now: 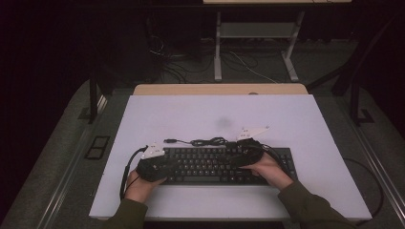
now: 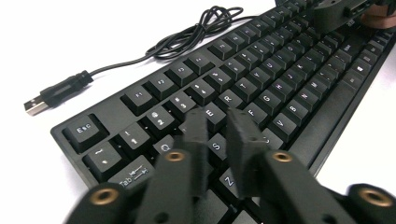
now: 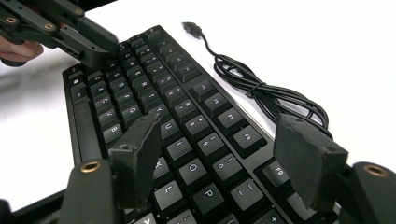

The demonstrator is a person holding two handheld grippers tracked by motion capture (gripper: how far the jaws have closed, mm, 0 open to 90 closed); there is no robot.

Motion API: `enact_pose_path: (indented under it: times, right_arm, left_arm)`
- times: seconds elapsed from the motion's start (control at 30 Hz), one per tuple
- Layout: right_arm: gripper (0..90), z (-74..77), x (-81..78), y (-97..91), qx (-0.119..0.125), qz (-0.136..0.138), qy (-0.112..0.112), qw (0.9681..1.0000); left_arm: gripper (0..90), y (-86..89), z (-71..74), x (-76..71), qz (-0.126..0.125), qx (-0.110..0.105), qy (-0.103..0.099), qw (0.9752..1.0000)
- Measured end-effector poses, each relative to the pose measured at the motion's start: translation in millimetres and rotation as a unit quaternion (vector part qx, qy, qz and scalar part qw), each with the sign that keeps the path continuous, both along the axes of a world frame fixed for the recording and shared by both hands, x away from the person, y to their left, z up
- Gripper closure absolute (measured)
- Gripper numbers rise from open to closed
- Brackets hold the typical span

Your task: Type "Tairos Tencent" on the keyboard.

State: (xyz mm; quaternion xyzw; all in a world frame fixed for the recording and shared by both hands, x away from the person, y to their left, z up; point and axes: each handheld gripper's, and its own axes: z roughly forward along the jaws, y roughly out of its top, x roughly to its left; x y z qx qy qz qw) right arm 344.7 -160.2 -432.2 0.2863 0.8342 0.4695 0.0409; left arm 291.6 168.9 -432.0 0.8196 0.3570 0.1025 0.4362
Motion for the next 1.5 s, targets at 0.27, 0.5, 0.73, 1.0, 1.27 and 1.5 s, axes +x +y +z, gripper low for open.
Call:
enact_pose_path:
  times: [0.27, 0.5, 0.73, 1.0, 1.27, 1.5]
  right_arm:
    - [31.2, -0.2, -0.3, -0.3, -0.003, -0.002, -0.003, 1.0]
    - [31.1, 0.0, -0.7, 0.0, -0.003, -0.003, -0.005, 1.0]
    - [31.1, -0.2, -0.7, -0.1, -0.004, -0.003, -0.004, 1.0]
    - [31.1, -0.4, -0.7, -0.1, -0.005, -0.002, -0.005, 1.0]
    - [31.1, -0.2, -0.9, 0.1, -0.005, -0.003, -0.005, 1.0]
    - [31.1, 0.3, -0.9, -0.7, -0.004, -0.003, -0.007, 1.0]
  left_arm:
    - [89.3, -3.3, -0.6, 1.4, -0.005, 0.004, 0.006, 1.0]
    - [89.3, -5.3, -2.6, 3.3, -0.005, 0.005, 0.01, 0.9999]
    - [89.3, -6.1, -4.8, 6.0, -0.006, 0.013, 0.013, 0.9998]
    - [89.4, -8.1, -7.3, 7.4, -0.011, 0.019, 0.017, 0.9996]
    - [89.3, -9.0, -6.5, 6.8, -0.005, 0.015, 0.019, 0.9997]
    - [89.3, -7.8, -3.3, 5.9, -0.006, 0.007, 0.013, 0.9999]
